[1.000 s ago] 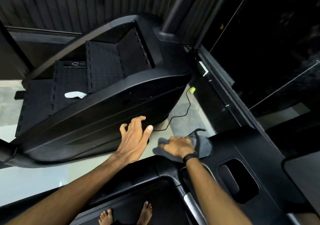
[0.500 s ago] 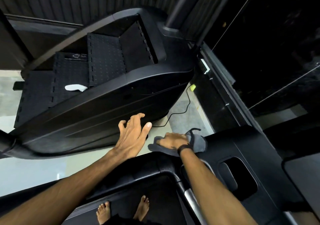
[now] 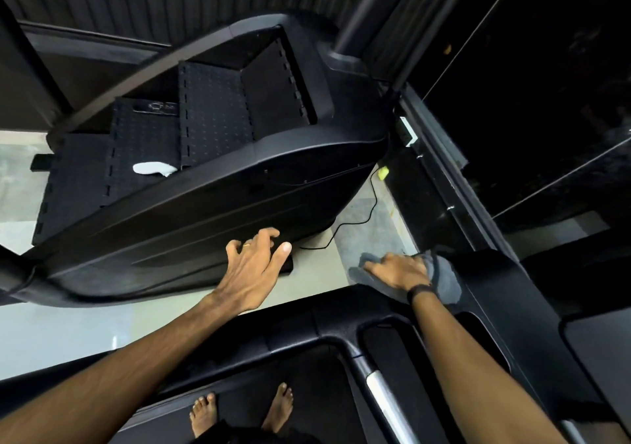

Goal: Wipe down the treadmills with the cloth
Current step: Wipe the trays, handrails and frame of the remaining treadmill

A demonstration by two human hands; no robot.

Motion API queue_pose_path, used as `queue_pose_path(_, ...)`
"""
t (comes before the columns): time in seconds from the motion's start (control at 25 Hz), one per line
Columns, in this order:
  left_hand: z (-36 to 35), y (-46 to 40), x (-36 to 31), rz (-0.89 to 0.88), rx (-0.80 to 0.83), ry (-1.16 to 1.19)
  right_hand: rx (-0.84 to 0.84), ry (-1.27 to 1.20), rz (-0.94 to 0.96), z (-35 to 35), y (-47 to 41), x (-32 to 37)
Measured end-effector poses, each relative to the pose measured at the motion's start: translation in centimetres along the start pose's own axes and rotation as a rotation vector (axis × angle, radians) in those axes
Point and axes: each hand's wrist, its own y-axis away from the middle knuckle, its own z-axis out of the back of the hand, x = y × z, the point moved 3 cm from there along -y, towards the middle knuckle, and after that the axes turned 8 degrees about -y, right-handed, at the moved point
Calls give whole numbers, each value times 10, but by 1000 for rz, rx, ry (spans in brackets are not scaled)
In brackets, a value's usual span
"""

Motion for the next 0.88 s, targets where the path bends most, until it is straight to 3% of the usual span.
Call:
queue_pose_path(0.12,-11,2,-11,-51,107,-34,118,-9,142,-21,5,62)
queue_pose_path(0.24,-15,-6,-15,-32,79,-13,-94,-131,497,-48,84,98)
queue_pose_path(0.32,-16,-10,-16,-18,70,1,-263,-190,627,-52,111,71)
queue_pose_path(0.44,-11,-6,-19,-11,49,14,-420,-64,374,-26,61,-3)
queue_pose_path(0.56,-5,5,-23,-22,28,34,-147,-15,24,2,7,-29)
queue_pose_path(0.64,-5,11,-27,-37,36,34,40,-5,28,1,-7,2)
queue_pose_path(0.76,-3,12,-31,-43,53,12,61,-48,261,-27,35,74)
queue_pose_path(0.88,0,8,-28,-18,37,31,-241,-203,615,-54,110,74)
